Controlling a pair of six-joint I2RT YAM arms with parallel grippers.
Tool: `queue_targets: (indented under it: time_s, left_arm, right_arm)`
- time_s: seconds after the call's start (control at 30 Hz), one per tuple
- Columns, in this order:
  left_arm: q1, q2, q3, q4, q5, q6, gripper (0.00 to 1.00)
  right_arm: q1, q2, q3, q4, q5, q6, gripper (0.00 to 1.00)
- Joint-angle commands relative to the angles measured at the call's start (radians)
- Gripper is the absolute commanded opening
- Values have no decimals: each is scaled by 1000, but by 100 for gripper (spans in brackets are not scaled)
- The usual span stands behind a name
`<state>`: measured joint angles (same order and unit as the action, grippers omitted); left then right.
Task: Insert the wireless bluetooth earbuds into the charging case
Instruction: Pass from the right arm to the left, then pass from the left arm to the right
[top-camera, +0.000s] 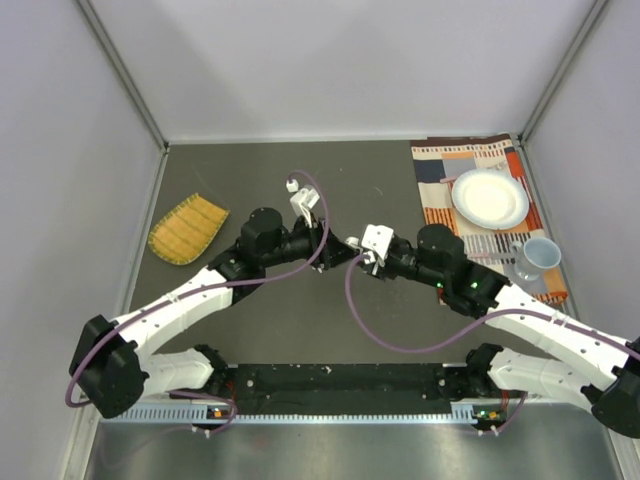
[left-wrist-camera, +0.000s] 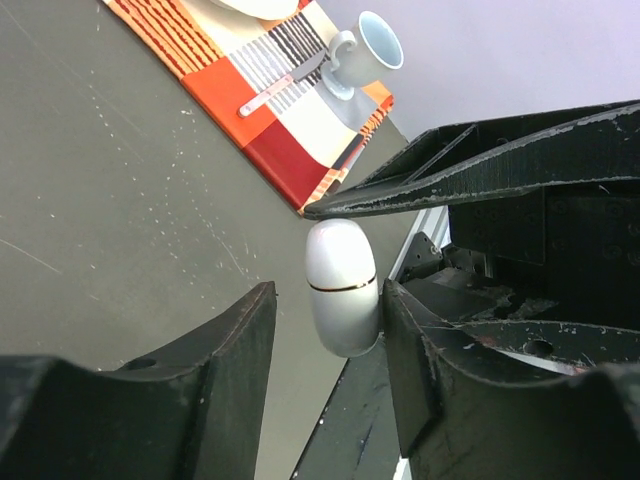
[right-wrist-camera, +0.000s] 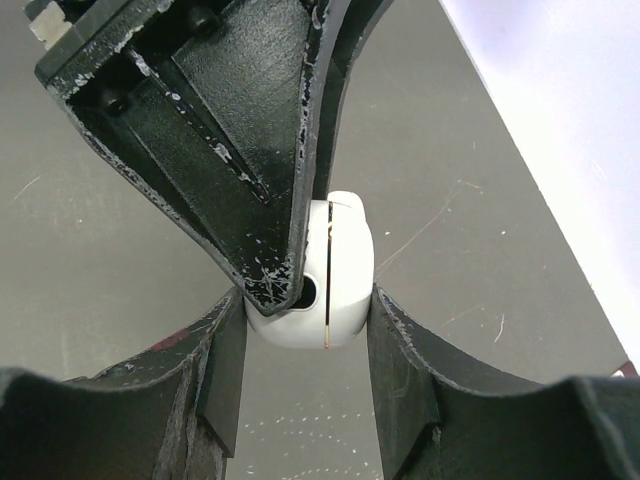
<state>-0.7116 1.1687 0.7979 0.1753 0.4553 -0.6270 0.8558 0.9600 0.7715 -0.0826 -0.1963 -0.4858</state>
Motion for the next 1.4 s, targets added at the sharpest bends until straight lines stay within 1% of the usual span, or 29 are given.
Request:
queue_targets:
  time_s: [0.0,0.2,0.3,0.33,0.37,0.4,0.43,0.47,0.53,0.57,0.6,0.73,0.77,0.8,0.83,0.87,0.9,0.93,0.97,1.03,1.07,1.13,1.17,1.2,1.23,1.27,1.3,1.33,1.37]
  left_arm:
    - [-6,-1,47,50,10,7,43]
    - [-9,6,55,50,20,15,27]
    - [-12,12,58,50,25,24,15]
    - [-14,16,61,50,34,33,7]
    - [-14,19,63,50,37,38,4]
    - [-15,17,63,50,39,44,2]
    - [-17,17,63,50,40,56,1]
    - [-17,14,63,49,40,62,0]
    - [-17,2,58,46,29,85,0]
    - [-17,-4,55,40,10,95,0]
    - [-17,-13,47,36,-1,104,0]
    - [-17,-96,24,3,-121,189,0]
    - [-17,-119,17,-3,-156,208,0]
    - [-17,-165,-3,-3,-234,223,0]
    - [-17,-188,-14,-3,-275,258,0]
    - [-15,-214,-25,-3,-312,277,0]
    - [-17,-254,-43,-5,-382,295,0]
    - [-17,-274,-49,-7,-411,329,0]
    - [-17,-293,-61,-7,-440,345,0]
    - [-17,-339,-81,18,-446,395,0]
    - [-17,-354,-107,36,-464,409,0]
    - [-17,-398,-147,122,-465,437,0]
    - [-17,-411,-188,154,-461,443,0]
    - [-17,-431,-215,202,-431,469,0]
    - [-17,-441,-241,296,-385,486,0]
    - [-15,-449,-291,353,-370,492,0]
    - [-17,-463,-314,398,-362,492,0]
    - [-17,-468,-337,497,-342,493,0]
    - [-17,-475,-376,535,-337,493,0]
  right_arm:
    - [19,-21,-5,69,15,13,0]
    - [17,-27,-12,75,11,12,0]
    - [19,-33,-18,75,6,12,0]
    - [19,-35,-20,75,5,12,0]
    - [19,-38,-20,101,3,13,1]
    - [17,-41,-24,109,8,22,12]
    - [19,-44,-24,115,11,29,18]
    - [19,-47,-24,127,17,32,22]
    - [19,-55,-29,144,27,64,45]
    - [19,-59,-31,155,38,78,58]
    - [19,-60,-32,168,38,104,63]
    - [19,-66,-25,181,51,213,68]
    - [17,-69,-20,179,49,274,69]
    - [20,-72,-18,179,46,303,69]
    - [19,-82,-18,181,40,331,70]
    - [17,-90,-23,193,49,411,74]
    - [19,-98,-26,202,67,456,76]
    - [17,-104,-28,217,86,511,77]
    - [17,-113,-25,222,134,618,80]
    - [17,-115,-15,222,193,731,83]
    - [14,-109,9,215,221,830,83]
    - [2,-92,35,207,225,929,82]
    - [-15,-66,67,201,221,1031,79]
    - [-24,-46,86,195,207,1084,78]
    - [-35,-28,104,190,157,1133,78]
    - [-47,-8,144,170,137,1226,76]
    - [-72,35,162,159,118,1278,76]
    - [-89,54,176,153,57,1331,76]
    - [-104,75,199,168,10,1421,76]
